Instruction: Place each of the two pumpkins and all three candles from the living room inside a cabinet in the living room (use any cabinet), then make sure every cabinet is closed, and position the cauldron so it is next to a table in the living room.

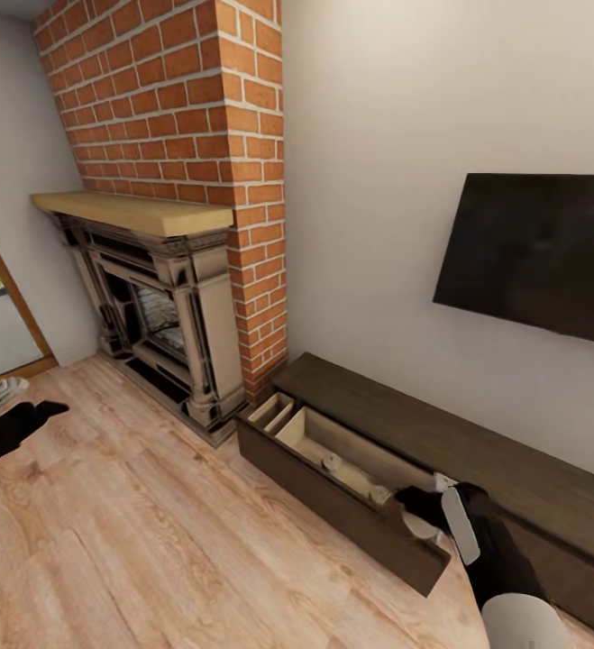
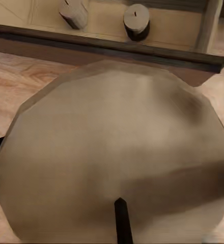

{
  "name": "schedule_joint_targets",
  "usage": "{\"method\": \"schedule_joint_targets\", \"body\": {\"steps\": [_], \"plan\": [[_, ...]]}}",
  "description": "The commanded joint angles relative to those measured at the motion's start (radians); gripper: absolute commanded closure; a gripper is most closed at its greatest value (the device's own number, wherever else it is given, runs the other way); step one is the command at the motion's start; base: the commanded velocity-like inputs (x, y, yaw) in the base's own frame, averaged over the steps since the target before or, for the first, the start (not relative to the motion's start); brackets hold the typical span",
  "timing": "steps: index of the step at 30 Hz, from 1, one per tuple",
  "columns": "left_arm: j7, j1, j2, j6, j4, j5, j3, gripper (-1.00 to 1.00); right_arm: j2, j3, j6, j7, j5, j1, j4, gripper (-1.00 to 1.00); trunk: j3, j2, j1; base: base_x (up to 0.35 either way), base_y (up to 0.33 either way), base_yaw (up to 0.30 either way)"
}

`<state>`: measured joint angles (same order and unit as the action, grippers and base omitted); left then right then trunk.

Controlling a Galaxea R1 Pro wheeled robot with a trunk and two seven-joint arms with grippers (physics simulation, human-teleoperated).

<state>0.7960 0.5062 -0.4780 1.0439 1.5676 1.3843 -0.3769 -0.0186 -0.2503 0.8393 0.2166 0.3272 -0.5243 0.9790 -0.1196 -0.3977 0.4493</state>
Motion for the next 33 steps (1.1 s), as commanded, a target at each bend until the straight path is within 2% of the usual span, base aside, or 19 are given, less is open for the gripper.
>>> {"method": "schedule_joint_targets", "body": {"steps": [1, 3, 5, 9, 15, 16, 18, 22, 25, 26, 27, 29, 33], "plan": [[0.008, 0.001, 0.0, 0.003, 0.003, 0.019, -0.001, -1.0, 0.001, -0.031, 0.009, 0.042, 0.024, -0.017, -0.015, 1.0, -0.002, -0.002, 0.001, 0.011, -0.043, 0.0], [0.001, 0.001, -0.001, 0.003, 0.011, 0.088, 0.001, -1.0, 0.002, -0.058, 0.016, 0.07, 0.025, -0.039, -0.031, 1.0, -0.002, -0.002, 0.001, 0.007, -0.028, 0.0], [-0.001, 0.002, -0.002, 0.003, 0.015, 0.125, 0.004, -1.0, 0.001, -0.072, 0.018, 0.085, 0.026, -0.052, -0.041, 1.0, -0.002, -0.002, 0.001, 0.004, -0.014, 0.0], [-0.003, 0.001, -0.003, 0.003, 0.02, 0.155, 0.014, -1.0, -0.005, -0.082, 0.02, 0.096, 0.026, -0.073, -0.05, 1.0, -0.002, -0.002, 0.001, 0.098, -0.006, 0.0], [-0.004, 0.001, -0.004, 0.003, 0.021, 0.173, 0.042, -1.0, -0.012, -0.082, 0.02, 0.101, 0.027, -0.081, -0.054, 1.0, -0.002, -0.002, 0.001, 0.281, -0.001, 0.0], [-0.004, 0.001, -0.005, 0.003, 0.021, 0.19, 0.048, -1.0, -0.015, -0.08, 0.02, 0.102, 0.028, -0.081, -0.054, 1.0, -0.002, -0.002, 0.001, 0.316, 0.0, 0.0], [-0.004, 0.001, -0.008, 0.003, 0.02, 0.248, 0.055, -1.0, -0.034, -0.074, 0.021, 0.102, 0.027, -0.082, -0.053, 1.0, -0.002, -0.002, 0.001, 0.321, 0.0, 0.0], [-0.004, -0.001, -0.021, 0.003, 0.017, 0.296, 0.058, -1.0, -0.043, -0.074, 0.021, 0.102, 0.026, -0.083, -0.053, 1.0, -0.002, -0.002, 0.001, 0.324, 0.0, 0.0], [-0.005, -0.015, -0.051, 0.003, 0.014, 0.35, 0.059, -1.0, -0.042, -0.081, 0.022, 0.103, 0.025, -0.084, -0.054, 1.0, -0.002, -0.002, 0.001, 0.31, 0.0, 0.0], [-0.005, -0.029, -0.071, 0.003, 0.013, 0.389, 0.059, -1.0, -0.042, -0.083, 0.022, 0.104, 0.025, -0.084, -0.055, 1.0, -0.002, -0.002, 0.001, 0.21, 0.0, 0.0], [-0.005, -0.037, -0.084, 0.003, 0.013, 0.411, 0.059, -1.0, -0.042, -0.084, 0.022, 0.104, 0.025, -0.084, -0.055, 1.0, -0.002, -0.002, 0.001, 0.168, 0.0, 0.0], [0.003, -0.065, -0.136, 0.003, 0.01, 0.476, 0.059, -1.0, -0.042, -0.087, 0.023, 0.108, 0.024, -0.085, -0.057, 1.0, -0.002, -0.002, 0.001, 0.121, -0.041, 0.0], [0.031, -0.08, -0.167, 0.003, -0.014, 0.51, 0.058, -1.0, -0.043, -0.094, 0.022, 0.18, 0.025, -0.085, -0.061, 1.0, -0.002, -0.002, 0.001, 0.126, -0.174, 0.0]]}}
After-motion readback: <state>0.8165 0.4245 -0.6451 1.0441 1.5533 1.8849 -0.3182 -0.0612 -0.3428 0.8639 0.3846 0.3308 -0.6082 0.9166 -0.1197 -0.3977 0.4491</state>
